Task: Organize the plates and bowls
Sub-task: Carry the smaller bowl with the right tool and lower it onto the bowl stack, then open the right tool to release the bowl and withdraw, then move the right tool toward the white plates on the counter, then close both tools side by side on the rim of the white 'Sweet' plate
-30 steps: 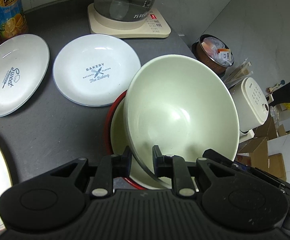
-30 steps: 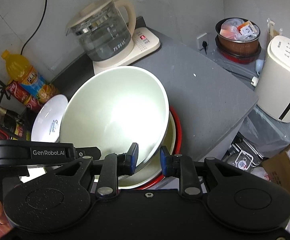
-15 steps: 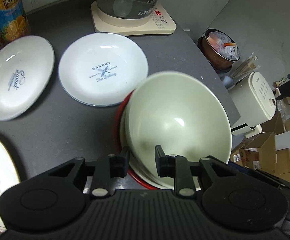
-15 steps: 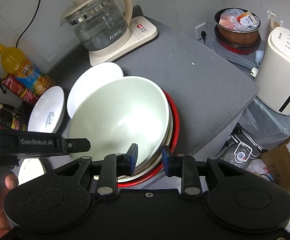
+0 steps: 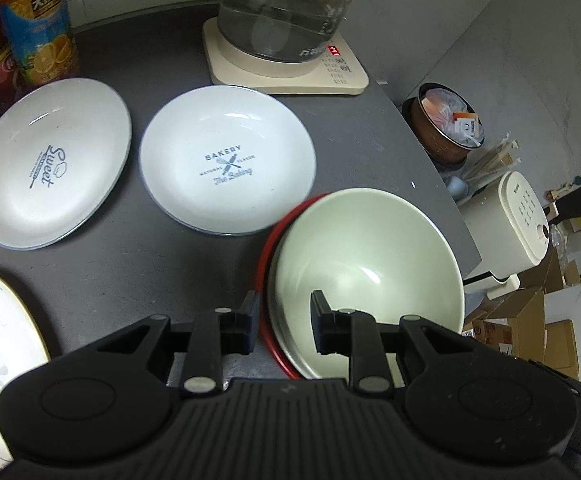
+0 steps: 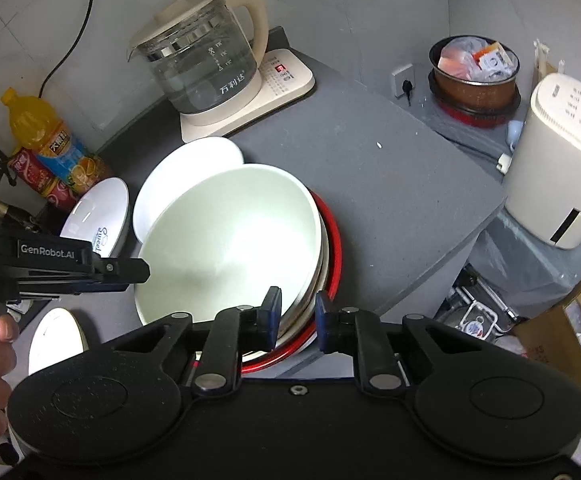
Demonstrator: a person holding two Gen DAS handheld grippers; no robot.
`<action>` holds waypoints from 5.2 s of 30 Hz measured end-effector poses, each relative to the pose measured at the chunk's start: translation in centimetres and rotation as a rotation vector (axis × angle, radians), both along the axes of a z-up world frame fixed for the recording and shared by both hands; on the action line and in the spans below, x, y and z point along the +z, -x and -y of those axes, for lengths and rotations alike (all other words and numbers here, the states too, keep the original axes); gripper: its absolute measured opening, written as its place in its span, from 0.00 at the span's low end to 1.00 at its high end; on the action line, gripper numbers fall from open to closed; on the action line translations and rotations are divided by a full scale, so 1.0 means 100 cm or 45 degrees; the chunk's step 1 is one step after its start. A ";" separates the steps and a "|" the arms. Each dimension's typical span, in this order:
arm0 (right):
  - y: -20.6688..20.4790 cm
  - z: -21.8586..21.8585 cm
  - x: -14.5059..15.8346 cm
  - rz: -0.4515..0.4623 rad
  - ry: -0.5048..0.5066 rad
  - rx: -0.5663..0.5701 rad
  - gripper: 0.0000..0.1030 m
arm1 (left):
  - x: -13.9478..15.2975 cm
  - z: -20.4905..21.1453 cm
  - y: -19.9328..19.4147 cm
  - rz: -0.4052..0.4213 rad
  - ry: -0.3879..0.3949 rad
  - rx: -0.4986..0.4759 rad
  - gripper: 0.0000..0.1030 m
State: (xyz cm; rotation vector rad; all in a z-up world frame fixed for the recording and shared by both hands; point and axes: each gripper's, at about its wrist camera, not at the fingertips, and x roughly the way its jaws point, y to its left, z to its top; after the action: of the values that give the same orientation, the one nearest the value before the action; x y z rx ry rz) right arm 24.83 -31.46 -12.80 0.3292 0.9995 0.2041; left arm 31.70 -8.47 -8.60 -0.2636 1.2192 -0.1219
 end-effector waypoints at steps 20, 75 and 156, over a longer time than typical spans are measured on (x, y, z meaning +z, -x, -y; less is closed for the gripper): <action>0.012 -0.010 0.031 0.060 -0.058 -0.026 0.46 | 0.009 -0.045 0.023 0.027 0.021 0.070 0.47; -0.125 -0.184 0.041 0.143 0.099 1.309 0.87 | 0.007 -0.110 0.064 -0.086 -0.114 1.109 0.78; -0.220 -0.284 -0.047 -0.003 0.196 0.838 0.16 | -0.112 -0.272 -0.006 0.003 0.239 1.127 0.13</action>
State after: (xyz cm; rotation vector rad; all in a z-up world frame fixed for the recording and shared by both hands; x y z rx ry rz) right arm 46.80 -3.01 -17.46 -0.1521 1.0941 0.7166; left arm 32.35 18.72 -19.77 -0.9387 0.9956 0.5331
